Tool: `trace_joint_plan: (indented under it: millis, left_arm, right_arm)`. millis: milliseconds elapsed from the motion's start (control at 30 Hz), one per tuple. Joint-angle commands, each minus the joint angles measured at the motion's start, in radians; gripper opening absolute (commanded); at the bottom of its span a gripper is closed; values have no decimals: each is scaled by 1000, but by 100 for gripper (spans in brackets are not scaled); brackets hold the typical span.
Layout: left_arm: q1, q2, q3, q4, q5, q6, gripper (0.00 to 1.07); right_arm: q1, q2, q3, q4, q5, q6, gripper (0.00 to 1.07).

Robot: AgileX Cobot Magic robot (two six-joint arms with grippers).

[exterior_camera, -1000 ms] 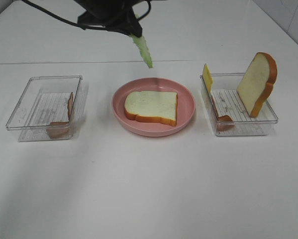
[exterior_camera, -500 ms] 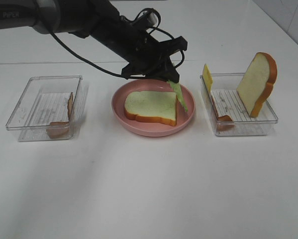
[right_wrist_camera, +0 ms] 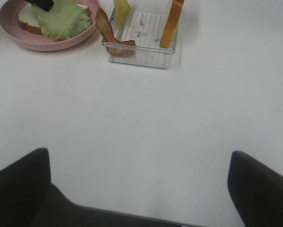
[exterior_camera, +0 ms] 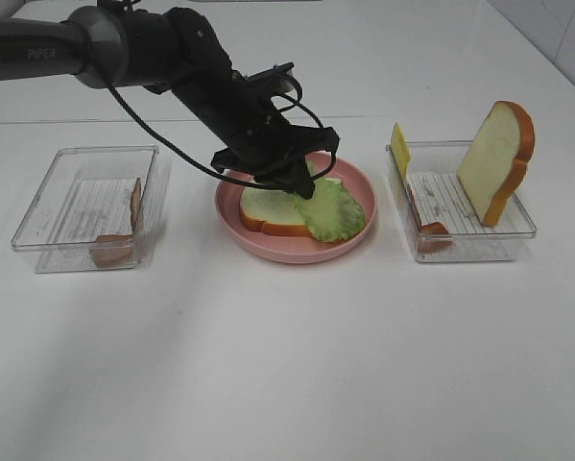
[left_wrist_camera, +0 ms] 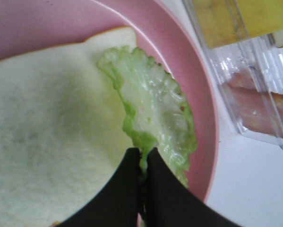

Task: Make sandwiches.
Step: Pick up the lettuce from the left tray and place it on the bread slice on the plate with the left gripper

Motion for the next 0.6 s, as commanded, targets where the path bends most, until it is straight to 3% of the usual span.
trace_joint_plan:
  millis: [33, 500, 567, 600]
  left_arm:
    - [4, -1, -6, 21, 2, -18, 0]
    - [4, -1, -6, 90, -51, -17, 0]
    - [4, -1, -6, 113, -76, -17, 11]
    - [4, -1, -6, 113, -76, -17, 11]
  right_arm:
    - [-3, -36, -5, 3, 3, -1, 99]
    - [-3, -36, -5, 3, 3, -1, 99]
    - [-3, -36, -5, 3, 3, -1, 99]
    - [-3, -36, -5, 3, 3, -1, 99]
